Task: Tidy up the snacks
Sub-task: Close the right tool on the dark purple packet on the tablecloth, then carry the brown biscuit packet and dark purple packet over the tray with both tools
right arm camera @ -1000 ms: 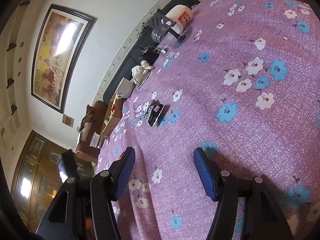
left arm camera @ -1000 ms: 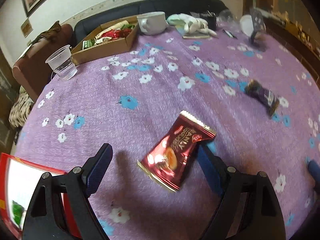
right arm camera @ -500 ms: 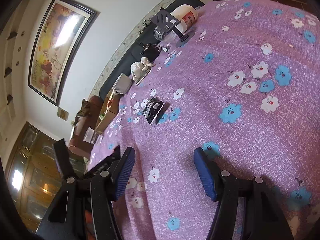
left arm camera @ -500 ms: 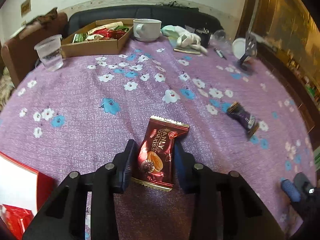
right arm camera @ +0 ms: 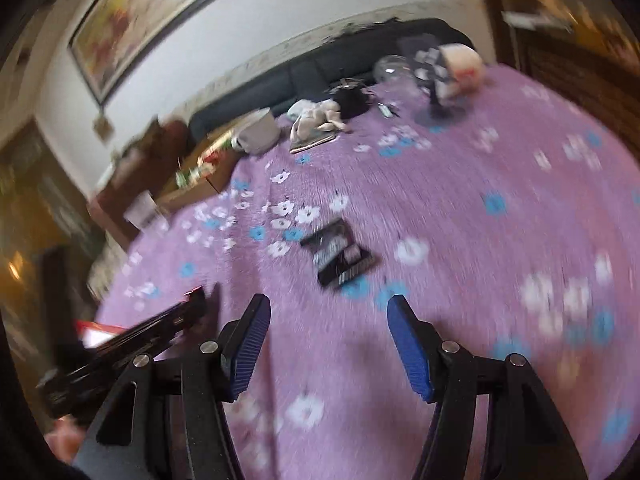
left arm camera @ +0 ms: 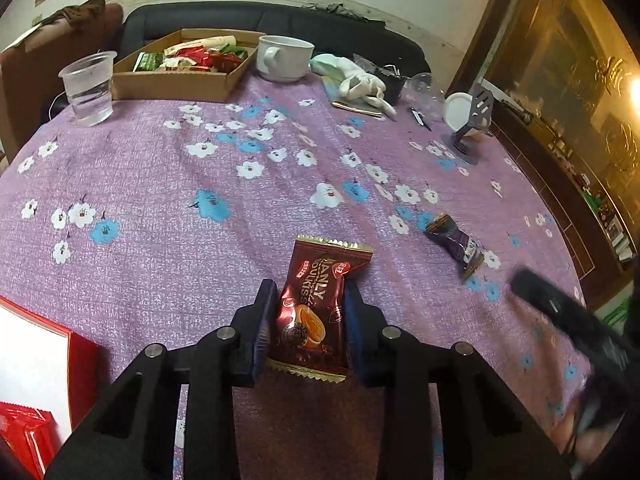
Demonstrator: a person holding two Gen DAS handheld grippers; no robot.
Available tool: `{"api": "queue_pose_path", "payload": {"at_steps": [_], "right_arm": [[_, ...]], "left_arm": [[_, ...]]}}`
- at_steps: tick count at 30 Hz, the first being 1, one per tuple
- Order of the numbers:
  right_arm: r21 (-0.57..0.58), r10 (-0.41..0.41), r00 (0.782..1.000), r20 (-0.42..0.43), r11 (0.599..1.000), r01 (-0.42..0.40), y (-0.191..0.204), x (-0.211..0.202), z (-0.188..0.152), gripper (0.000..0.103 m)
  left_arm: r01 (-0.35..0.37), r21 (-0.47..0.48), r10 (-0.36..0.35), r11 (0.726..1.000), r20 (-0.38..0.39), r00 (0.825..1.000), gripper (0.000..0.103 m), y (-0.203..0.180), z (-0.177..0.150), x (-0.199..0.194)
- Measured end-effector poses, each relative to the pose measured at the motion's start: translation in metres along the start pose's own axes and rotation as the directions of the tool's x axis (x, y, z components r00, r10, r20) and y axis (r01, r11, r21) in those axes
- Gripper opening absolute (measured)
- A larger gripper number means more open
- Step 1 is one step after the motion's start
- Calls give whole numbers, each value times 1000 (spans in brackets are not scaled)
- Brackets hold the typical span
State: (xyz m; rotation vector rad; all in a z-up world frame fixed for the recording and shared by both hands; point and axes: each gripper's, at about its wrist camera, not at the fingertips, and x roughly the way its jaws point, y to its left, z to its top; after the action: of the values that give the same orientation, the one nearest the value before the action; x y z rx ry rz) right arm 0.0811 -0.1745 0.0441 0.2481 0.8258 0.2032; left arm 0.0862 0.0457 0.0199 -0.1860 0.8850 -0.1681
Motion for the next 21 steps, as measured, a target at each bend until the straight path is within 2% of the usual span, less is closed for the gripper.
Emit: {"api": "queue_pose_path", "payload": {"at_steps": [5, 10, 13, 16, 18, 21], "right_arm": [[-118, -30, 998, -61, 993, 23, 4, 38, 24, 64], [-143, -4, 992, -129, 990, -14, 5, 67, 28, 63], [-176, -52, 991, -122, 984, 30, 11, 74, 26, 61], [-238, -133, 987, -88, 965, 109, 21, 76, 21, 53], [-262, -159, 985, -70, 955, 136, 24, 75, 18, 43], [-254, -178, 980, -88, 955, 151, 23, 70, 15, 42]], "left_arm": [[12, -23, -12, 1000, -15, 1000, 30, 3, 0, 3], [11, -15, -11, 1000, -20, 1000, 30, 1, -1, 3], [0, -5, 0, 1000, -19, 1000, 30, 0, -1, 4], [-2, -1, 2, 1000, -23, 1000, 30, 0, -1, 5], [-4, 0, 4, 1000, -22, 1000, 30, 0, -1, 5], [-4, 1, 4, 1000, -22, 1000, 30, 0, -1, 5]]}}
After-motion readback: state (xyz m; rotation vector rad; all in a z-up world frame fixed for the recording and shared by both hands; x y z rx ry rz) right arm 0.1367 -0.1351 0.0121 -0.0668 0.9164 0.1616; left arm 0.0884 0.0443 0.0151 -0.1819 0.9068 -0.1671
